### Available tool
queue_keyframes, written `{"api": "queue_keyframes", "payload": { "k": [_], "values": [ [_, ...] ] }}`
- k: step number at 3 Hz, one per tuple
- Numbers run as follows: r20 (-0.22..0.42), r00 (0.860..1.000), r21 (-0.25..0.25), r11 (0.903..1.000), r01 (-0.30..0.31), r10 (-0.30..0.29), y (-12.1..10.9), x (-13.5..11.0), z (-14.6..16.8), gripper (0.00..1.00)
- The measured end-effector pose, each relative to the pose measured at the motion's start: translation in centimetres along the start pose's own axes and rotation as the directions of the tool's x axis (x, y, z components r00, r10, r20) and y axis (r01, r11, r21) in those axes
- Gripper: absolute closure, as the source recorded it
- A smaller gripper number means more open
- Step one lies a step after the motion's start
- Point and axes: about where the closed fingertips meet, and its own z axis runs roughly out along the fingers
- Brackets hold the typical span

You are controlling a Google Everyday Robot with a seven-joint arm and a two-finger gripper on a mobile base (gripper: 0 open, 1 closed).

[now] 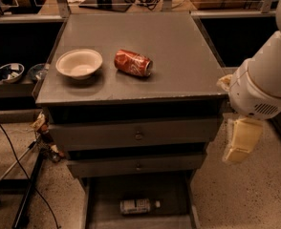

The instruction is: Pick blue plastic bottle from bottom drawer and place on counter

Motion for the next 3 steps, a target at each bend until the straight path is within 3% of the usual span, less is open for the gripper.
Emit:
{"api": "queue_keyframes", "payload": {
  "k": [1,3],
  "values": [
    [0.031,1.0,-0.059,0.9983,0.0,0.002,1.2,-0.5,2.8,0.0],
    [0.108,0.994,-0.122,0.9913,0.048,-0.034,2.6,-1.7,8.6,0.0]
  ]
}}
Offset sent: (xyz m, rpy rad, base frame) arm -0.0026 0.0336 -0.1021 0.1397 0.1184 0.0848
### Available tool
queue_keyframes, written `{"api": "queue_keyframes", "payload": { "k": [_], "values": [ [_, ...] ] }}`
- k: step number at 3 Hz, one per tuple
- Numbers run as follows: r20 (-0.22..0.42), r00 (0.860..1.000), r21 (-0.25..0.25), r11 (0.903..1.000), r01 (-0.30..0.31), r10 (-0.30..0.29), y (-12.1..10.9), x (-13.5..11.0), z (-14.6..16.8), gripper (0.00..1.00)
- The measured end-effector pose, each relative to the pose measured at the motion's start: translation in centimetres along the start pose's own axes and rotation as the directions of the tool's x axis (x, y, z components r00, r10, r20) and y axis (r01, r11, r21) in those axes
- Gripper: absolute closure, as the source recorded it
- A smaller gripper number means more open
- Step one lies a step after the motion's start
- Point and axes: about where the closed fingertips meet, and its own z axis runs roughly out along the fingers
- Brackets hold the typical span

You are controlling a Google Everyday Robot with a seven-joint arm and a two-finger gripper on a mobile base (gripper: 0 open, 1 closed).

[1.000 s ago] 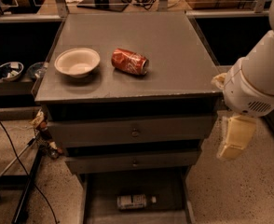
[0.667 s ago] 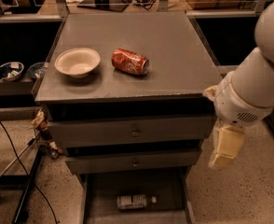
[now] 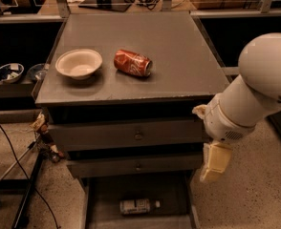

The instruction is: Pick blue plastic bottle from bottom drawer and place on counter

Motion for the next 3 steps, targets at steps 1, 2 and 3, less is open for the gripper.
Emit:
{"api": "queue_keyframes", "payload": {
  "k": [1,2,3],
  "values": [
    [0.0,1.0,0.0,1.0,0.0,0.0,0.0,0.0,0.0,0.0],
    [-0.044,0.999,0.003,1.0,-0.005,0.005,0.6,0.0,2.4,0.0],
    [-0.099,0.995,-0.008,0.9998,0.02,-0.021,0.1,0.1,8.1,0.0]
  ]
}}
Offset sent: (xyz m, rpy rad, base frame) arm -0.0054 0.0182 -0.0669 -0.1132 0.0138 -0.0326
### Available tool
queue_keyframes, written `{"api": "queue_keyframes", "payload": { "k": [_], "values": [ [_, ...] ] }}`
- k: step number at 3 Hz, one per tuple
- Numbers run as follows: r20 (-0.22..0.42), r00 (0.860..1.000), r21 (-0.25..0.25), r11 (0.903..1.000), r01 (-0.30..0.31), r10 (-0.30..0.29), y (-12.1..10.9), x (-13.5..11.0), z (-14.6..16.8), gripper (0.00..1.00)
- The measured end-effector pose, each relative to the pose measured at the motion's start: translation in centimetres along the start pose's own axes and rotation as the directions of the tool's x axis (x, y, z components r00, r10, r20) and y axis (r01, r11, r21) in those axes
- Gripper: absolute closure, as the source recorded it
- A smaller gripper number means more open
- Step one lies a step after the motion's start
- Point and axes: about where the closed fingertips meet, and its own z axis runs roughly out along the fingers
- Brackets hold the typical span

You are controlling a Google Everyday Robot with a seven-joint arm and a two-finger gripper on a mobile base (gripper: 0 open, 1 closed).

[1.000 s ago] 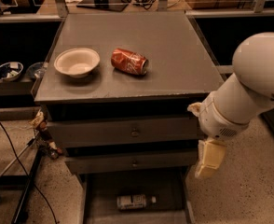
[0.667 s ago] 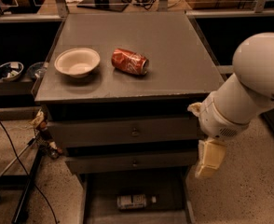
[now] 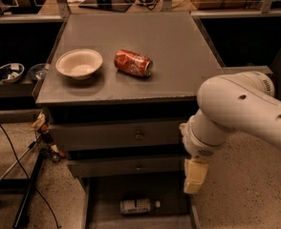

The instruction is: Pick blue plastic bottle from bottom drawer and place on counter

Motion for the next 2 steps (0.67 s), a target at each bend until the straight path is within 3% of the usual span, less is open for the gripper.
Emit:
{"api": "queue_keyframes", "payload": {
  "k": [2],
  "values": [
    [0.024,1.0,-0.01,0.9999,-0.011,0.011,0.49,-0.15,1.1,0.0]
  ]
}}
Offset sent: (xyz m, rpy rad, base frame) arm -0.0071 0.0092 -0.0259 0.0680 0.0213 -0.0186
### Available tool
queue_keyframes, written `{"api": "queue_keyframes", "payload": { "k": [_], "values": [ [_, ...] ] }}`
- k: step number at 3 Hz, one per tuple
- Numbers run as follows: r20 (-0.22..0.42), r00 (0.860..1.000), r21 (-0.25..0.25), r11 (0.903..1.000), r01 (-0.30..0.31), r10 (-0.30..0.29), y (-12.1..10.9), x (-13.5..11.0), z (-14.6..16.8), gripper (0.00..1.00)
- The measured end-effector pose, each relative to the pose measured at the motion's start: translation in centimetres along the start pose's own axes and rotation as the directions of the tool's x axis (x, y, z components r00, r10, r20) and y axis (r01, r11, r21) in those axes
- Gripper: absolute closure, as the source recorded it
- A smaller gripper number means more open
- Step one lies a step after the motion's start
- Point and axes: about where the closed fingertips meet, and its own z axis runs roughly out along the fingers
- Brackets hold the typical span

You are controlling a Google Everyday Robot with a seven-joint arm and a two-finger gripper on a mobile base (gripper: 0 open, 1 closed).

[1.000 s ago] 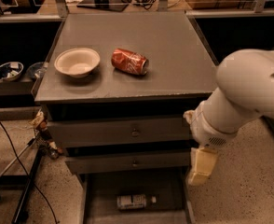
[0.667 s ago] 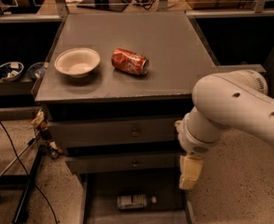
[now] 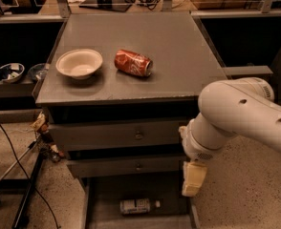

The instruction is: Pick blue plastic bottle from bottom drawer and place on counter

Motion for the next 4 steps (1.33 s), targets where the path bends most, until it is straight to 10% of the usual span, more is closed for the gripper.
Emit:
{"api": "queue_keyframes", "payload": {
  "k": [4],
  "values": [
    [-0.001,0.998,-0.081,0.9948,0.062,-0.062,1.3,-1.6,14.0,0.0]
  ]
}}
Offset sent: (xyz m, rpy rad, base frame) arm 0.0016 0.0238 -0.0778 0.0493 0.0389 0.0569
